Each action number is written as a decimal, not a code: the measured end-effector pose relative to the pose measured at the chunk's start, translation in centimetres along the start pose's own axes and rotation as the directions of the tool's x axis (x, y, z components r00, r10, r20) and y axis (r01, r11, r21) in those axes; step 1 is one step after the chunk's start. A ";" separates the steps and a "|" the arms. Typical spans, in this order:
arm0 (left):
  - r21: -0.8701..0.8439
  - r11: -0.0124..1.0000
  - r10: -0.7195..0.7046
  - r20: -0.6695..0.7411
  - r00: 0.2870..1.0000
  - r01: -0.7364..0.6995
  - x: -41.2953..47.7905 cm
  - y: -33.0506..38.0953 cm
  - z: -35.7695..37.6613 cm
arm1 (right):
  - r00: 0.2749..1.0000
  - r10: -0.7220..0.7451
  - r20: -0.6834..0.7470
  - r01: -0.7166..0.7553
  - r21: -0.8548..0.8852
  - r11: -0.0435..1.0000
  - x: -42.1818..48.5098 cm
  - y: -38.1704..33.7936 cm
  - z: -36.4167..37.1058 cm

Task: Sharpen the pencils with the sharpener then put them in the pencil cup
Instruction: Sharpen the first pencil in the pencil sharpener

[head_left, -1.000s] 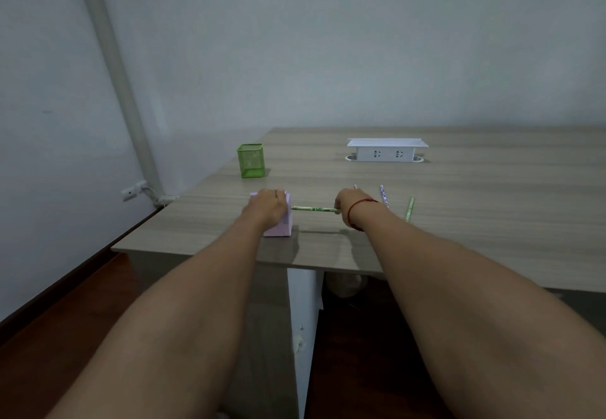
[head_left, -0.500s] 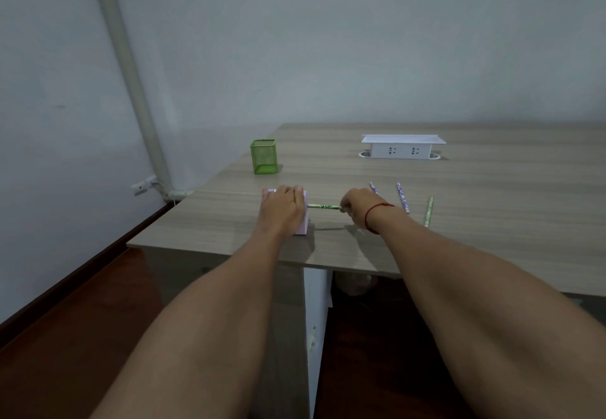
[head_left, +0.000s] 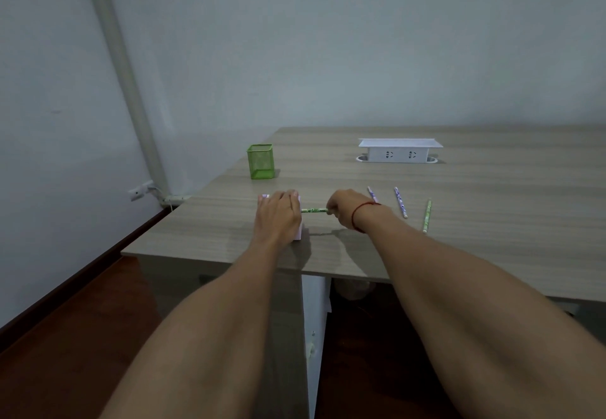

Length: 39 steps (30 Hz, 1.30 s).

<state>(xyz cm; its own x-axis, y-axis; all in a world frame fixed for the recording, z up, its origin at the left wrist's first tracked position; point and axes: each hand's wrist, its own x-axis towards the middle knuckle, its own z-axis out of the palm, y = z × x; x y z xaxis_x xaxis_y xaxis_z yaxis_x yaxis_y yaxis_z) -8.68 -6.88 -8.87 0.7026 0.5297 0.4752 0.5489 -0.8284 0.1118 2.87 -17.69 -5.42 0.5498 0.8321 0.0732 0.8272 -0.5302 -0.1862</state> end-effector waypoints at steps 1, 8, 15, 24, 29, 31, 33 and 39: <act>0.002 1.000 -0.012 -0.014 1.000 0.012 0.1 0.0 0.0 | 1.000 -0.001 -0.003 0.001 0.006 1.000 0.1 -0.4 -0.1; -0.096 0.995 -0.031 -0.051 0.998 0.026 0.3 -0.7 -0.1 | 1.000 -0.018 0.008 0.018 -0.013 1.000 0.2 -1.2 0.2; -0.439 0.879 -0.190 0.035 0.981 0.186 1.3 -3.5 -2.5 | 0.997 -0.073 0.019 0.074 -0.043 0.996 0.5 -3.4 -0.4; -0.270 0.957 -0.063 0.150 0.987 0.103 2.2 -7.4 -1.4 | 0.964 -0.249 0.098 0.254 -0.043 0.966 2.3 -8.1 0.7; -0.092 0.993 -0.049 0.186 0.981 0.067 3.2 -7.8 -0.9 | 0.966 -0.255 0.033 0.257 -0.092 0.962 2.3 -8.6 1.4; -0.033 0.998 -0.046 0.211 0.976 0.055 3.3 -7.7 -0.9 | 0.973 -0.231 0.017 0.231 -0.119 0.966 2.3 -9.0 1.3; 0.023 0.999 -0.038 0.225 0.974 0.034 3.5 -7.7 -1.0 | 0.980 -0.197 0.010 0.196 -0.142 0.970 2.2 -9.5 1.1; 0.168 0.985 0.001 0.232 0.973 -0.041 3.9 -7.6 -1.9 | 0.991 -0.130 0.010 0.130 -0.042 0.991 1.8 -10.5 1.1</act>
<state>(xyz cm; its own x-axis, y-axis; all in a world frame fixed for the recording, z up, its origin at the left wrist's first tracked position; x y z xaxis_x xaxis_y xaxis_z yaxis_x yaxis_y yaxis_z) -10.95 1.11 -6.23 0.7889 0.5568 0.2601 0.5880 -0.8069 -0.0559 -4.93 -10.45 -4.43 0.4364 0.8956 0.0865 0.8959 -0.4236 -0.1342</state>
